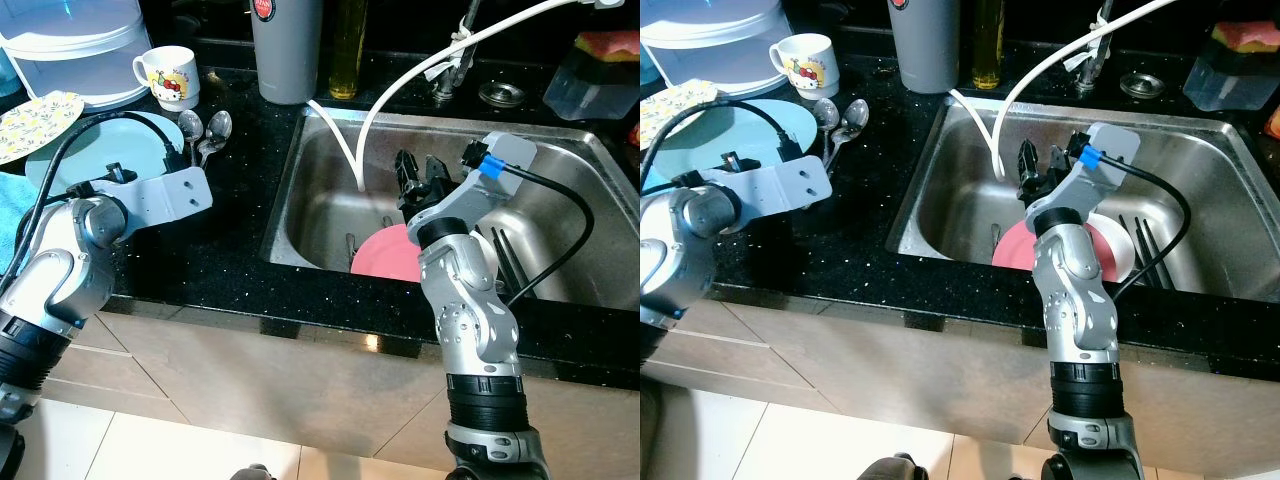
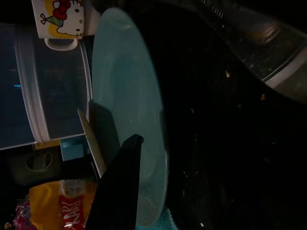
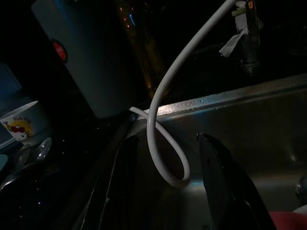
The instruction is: Kitchen organization
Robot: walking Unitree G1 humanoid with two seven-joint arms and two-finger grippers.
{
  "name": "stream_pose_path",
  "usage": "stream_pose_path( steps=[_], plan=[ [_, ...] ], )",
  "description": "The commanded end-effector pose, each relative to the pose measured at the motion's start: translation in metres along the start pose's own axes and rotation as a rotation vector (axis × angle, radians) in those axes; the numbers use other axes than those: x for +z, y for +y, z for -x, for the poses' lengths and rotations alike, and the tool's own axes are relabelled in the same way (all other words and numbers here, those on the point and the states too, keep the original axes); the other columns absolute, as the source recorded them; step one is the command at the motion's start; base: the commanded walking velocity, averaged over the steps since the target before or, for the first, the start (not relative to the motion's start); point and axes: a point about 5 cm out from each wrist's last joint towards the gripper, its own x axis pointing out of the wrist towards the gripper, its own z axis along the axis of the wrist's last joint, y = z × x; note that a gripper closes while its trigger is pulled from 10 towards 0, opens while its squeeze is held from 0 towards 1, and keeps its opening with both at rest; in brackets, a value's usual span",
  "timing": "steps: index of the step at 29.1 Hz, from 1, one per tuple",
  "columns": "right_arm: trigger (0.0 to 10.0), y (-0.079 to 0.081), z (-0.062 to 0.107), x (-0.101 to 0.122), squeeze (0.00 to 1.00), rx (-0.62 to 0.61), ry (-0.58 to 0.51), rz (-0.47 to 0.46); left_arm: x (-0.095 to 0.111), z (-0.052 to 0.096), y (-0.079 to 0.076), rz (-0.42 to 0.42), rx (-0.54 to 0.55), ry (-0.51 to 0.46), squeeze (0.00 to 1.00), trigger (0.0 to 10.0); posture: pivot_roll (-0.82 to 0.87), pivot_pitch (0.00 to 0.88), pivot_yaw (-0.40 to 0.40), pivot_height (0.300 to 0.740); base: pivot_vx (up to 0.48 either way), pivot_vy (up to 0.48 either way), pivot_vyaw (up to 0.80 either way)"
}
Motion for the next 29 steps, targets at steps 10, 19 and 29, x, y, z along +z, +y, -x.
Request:
stream_pose_path(
  steps=[10, 19, 29],
  plan=[
    [10.0, 0.002, -0.003, 0.004, 0.0, 0.01, -0.01, 0.003, -0.02, -0.012, -0.01, -0.08, 0.042, 0.124, 0.0, 2.4, 0.34, 0.103, -0.007, 0.74, 0.0, 0.0, 0.0],
    [10.0, -0.001, -0.004, 0.006, 0.0, 0.004, -0.016, 0.007, -0.016, -0.023, -0.011, -0.091, 0.077, 0.108, 0.0, 0.0, 0.33, 0.098, -0.008, 0.74, 0.0, 0.0, 0.0],
    [10.0, -0.002, -0.007, 0.009, 0.0, 0.005, -0.022, 0.014, 0.039, -0.012, 0.027, -0.033, 0.411, -0.245, 0.0, 10.0, 0.32, 0.094, -0.02, 0.74, 0.0, 0.0, 0.0]
  ],
)
